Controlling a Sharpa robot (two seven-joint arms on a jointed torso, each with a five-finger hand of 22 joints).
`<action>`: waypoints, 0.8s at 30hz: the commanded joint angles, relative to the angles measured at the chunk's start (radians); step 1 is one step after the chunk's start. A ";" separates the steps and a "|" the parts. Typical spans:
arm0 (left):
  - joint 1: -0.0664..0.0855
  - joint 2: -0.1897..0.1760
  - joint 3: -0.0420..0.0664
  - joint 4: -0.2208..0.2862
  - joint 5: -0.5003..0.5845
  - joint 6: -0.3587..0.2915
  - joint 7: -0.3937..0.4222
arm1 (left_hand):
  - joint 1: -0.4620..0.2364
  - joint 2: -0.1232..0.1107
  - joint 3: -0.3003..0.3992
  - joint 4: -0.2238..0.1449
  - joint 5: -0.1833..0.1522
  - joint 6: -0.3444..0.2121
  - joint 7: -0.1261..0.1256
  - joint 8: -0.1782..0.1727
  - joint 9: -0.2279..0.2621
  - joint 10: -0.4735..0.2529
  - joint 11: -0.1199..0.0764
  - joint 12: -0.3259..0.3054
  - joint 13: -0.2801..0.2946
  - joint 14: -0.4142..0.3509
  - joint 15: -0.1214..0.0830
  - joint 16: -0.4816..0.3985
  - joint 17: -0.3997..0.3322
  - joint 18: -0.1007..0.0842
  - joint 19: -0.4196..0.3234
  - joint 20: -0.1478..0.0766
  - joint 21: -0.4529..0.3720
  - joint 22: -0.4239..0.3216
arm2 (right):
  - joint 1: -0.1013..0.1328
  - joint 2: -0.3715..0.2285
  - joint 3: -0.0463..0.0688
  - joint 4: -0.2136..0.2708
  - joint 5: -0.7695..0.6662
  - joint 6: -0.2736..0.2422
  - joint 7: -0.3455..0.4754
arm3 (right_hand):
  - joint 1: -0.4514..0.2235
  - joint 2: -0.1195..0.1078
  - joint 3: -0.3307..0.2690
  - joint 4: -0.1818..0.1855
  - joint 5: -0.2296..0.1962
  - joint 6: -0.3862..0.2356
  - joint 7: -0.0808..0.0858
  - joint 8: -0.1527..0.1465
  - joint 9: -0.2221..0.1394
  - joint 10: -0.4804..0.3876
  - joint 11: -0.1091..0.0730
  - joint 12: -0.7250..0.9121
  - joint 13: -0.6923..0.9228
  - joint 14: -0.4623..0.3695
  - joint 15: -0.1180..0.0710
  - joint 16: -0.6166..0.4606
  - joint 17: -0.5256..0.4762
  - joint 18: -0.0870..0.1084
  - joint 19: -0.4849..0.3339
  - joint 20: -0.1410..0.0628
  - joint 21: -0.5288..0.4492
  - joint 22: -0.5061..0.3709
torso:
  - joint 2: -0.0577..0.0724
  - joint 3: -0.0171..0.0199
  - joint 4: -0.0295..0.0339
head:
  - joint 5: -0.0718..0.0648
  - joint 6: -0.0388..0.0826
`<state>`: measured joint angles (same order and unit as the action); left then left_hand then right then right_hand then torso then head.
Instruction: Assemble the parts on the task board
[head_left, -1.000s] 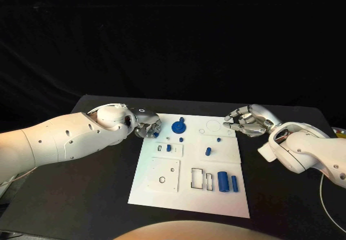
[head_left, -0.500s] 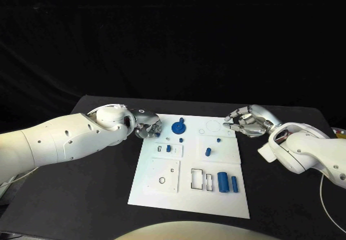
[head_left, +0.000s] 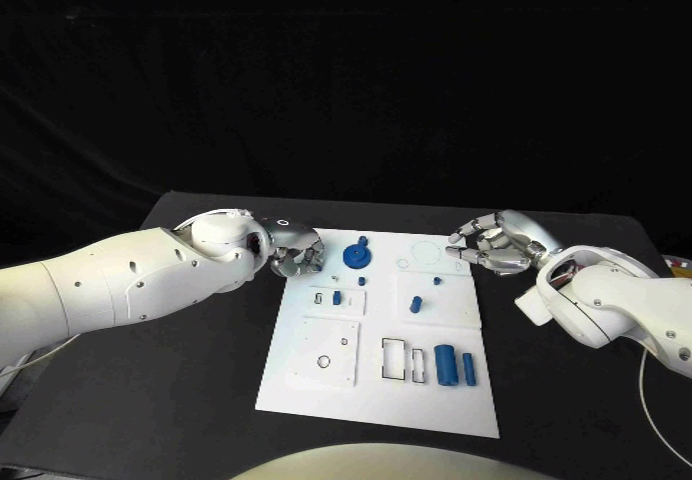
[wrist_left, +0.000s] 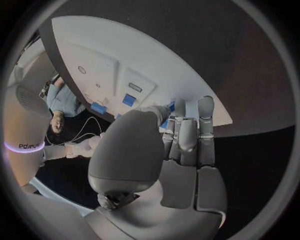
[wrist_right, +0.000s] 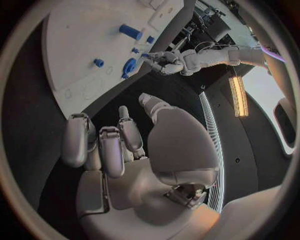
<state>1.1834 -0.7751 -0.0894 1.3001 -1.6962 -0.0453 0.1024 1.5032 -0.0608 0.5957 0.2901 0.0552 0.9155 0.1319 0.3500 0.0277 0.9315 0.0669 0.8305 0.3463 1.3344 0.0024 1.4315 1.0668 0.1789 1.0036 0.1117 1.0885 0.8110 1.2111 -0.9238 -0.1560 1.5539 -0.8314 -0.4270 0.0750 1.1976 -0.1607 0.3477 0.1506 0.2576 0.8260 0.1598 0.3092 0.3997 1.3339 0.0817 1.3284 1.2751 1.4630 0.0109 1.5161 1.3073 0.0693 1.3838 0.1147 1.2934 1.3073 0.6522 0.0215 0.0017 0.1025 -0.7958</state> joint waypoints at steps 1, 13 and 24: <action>-0.007 0.002 -0.005 -0.001 0.002 0.016 0.008 | -0.001 -0.020 0.026 0.000 0.000 0.010 0.015 -0.006 0.068 0.008 0.007 -0.027 -0.014 -0.001 0.010 -0.008 -0.008 -0.010 -0.007 0.003 -0.007 -0.003 | -0.001 0.001 0.000 0.000 -0.017 0.012 0.008 | -0.008 0.002 -0.001 0.007 0.006 -0.006 0.002 0.004 -0.002 0.000 -0.004 0.001 -0.002 0.069 -0.007 -0.004 0.093 0.008 -0.003 -0.005 -0.006 0.021 | 0.000 0.0000 0.0004 | 0.000 0.001; -0.007 0.004 -0.006 0.002 0.002 -0.013 0.000 | 0.011 -0.044 0.074 -0.007 0.000 0.016 0.019 -0.012 0.073 0.031 0.010 -0.067 -0.033 0.000 0.012 -0.012 -0.013 -0.010 0.000 0.004 -0.001 0.004 | -0.001 0.001 0.000 0.000 -0.020 0.011 0.010 | -0.007 0.001 -0.001 0.007 0.006 -0.006 0.002 0.005 -0.002 0.000 -0.004 0.001 -0.002 0.069 -0.007 -0.005 0.093 0.009 -0.004 -0.005 -0.009 0.019 | 0.000 0.0005 0.0000 | -0.002 0.001; -0.007 0.005 -0.007 0.005 -0.005 -0.054 -0.014 | 0.015 -0.063 0.107 -0.007 0.000 0.037 0.015 -0.007 0.081 0.059 0.006 -0.076 -0.036 0.016 0.008 -0.009 0.000 -0.018 0.035 0.001 0.028 0.043 | -0.001 0.000 0.000 0.002 -0.028 0.009 0.011 | -0.007 0.001 -0.001 0.007 0.006 -0.006 0.002 0.005 -0.002 0.000 -0.004 0.001 -0.002 0.069 -0.007 -0.005 0.093 0.009 -0.004 -0.005 -0.009 0.019 | 0.000 0.0004 0.0003 | -0.002 0.004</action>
<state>1.1795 -0.7722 -0.0944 1.3032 -1.6949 -0.0827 0.0977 1.5183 -0.1163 0.6981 0.2821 0.0550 0.9459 0.1463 0.3419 0.0286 0.9818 0.0729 0.7586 0.3116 1.3420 0.0091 1.4241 1.0657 0.1788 1.0320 0.1135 1.1117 0.8531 1.2105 -0.9241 -0.1561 1.5542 -0.8444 -0.4272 0.0769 1.1976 -0.1607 0.3477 0.1505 0.2576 0.8260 0.1598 0.3091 0.3988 1.3339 0.0817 1.3283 1.2737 1.4630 0.0109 1.5161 1.3081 0.0693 1.3838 0.1147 1.2874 1.3080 0.6519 0.0220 0.0019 0.1002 -0.7930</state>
